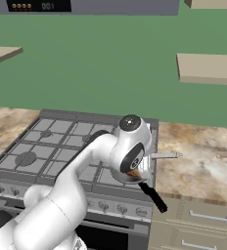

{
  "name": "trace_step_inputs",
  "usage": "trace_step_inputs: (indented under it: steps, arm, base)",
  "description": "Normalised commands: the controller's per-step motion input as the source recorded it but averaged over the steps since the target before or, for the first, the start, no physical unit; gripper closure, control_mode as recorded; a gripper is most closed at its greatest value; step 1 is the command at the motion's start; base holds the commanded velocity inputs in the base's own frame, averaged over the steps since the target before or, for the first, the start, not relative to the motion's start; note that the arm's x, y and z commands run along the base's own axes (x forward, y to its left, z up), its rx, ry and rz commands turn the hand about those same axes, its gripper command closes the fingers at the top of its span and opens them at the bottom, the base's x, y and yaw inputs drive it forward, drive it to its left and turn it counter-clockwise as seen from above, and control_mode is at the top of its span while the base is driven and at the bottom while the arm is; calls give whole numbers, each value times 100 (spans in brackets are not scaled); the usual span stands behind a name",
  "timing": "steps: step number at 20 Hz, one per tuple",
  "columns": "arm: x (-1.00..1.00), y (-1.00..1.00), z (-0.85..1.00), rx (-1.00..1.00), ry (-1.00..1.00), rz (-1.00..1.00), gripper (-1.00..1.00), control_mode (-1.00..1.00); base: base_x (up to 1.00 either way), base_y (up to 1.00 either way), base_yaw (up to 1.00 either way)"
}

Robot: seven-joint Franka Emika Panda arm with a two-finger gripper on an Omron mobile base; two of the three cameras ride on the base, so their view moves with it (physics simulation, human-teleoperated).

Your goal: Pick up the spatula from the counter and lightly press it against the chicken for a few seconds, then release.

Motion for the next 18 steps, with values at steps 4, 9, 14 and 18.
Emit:
trace_step_inputs:
  steps: [4,9,14,18]
  arm:
    - [4,14,0,-10,13,4,100,-100]
    - [17,13,0,-4,12,8,100,-100]
    - [7,3,0,0,2,10,100,-100]
    - [8,0,0,0,0,11,100,-100]
  base:
    - [0,0,0]
    - [0,0,0]
    - [0,0,0]
    - [0,0,0]
